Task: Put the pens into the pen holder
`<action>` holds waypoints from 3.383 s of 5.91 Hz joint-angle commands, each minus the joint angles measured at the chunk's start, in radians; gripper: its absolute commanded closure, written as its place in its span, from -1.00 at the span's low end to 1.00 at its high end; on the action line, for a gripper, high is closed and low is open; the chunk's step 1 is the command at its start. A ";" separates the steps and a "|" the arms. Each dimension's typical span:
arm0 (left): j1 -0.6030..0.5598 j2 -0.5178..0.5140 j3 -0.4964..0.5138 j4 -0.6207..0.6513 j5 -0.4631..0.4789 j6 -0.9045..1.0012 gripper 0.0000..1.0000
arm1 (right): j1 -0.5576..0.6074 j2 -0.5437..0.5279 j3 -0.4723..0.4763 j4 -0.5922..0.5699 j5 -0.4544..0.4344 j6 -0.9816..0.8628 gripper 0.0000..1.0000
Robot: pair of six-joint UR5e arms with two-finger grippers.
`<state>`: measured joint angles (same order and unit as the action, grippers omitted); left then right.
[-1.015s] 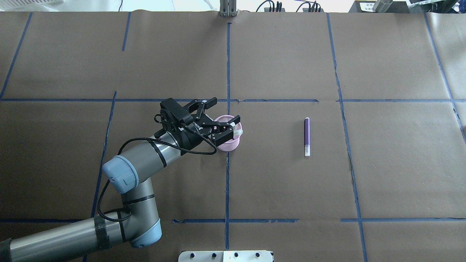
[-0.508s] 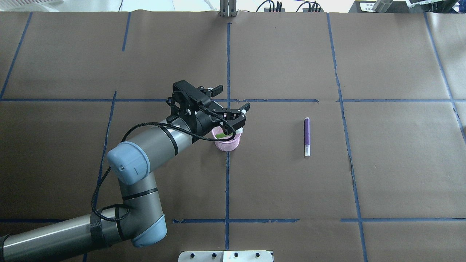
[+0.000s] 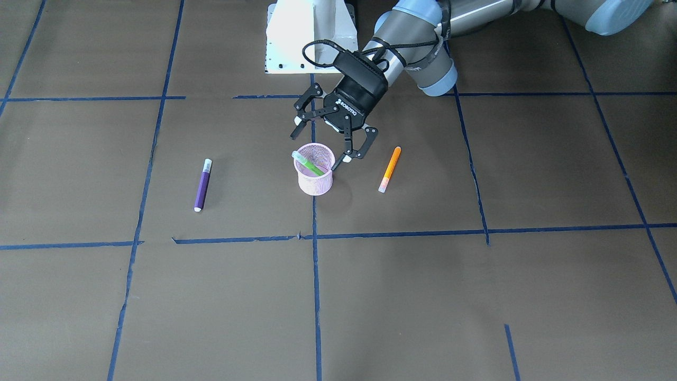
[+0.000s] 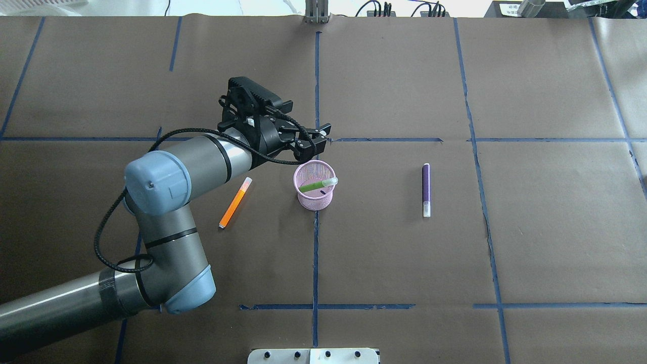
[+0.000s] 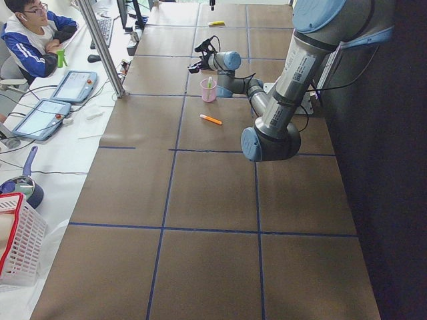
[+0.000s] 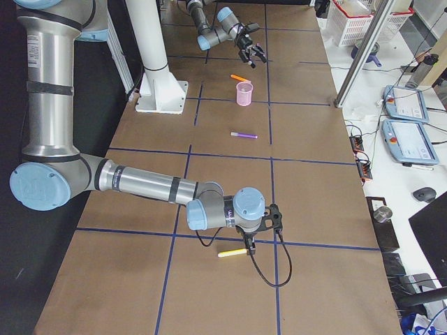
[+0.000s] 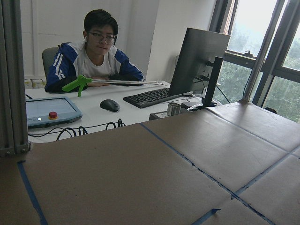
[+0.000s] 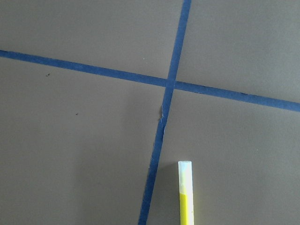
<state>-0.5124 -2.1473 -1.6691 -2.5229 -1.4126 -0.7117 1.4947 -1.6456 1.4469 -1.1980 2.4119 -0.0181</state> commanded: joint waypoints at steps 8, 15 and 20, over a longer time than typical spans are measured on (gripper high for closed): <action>-0.210 0.165 -0.153 0.300 -0.413 0.011 -1.00 | -0.122 0.079 -0.232 0.187 -0.056 0.000 -1.00; -0.210 0.187 -0.153 0.289 -0.414 0.011 -1.00 | -0.139 0.113 -0.310 0.184 -0.062 0.000 -0.63; -0.210 0.188 -0.153 0.288 -0.414 0.011 -1.00 | -0.139 0.113 -0.307 0.182 -0.062 0.000 -0.23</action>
<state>-0.7225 -1.9584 -1.8223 -2.2349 -1.8270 -0.7010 1.3561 -1.5324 1.1396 -1.0151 2.3500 -0.0183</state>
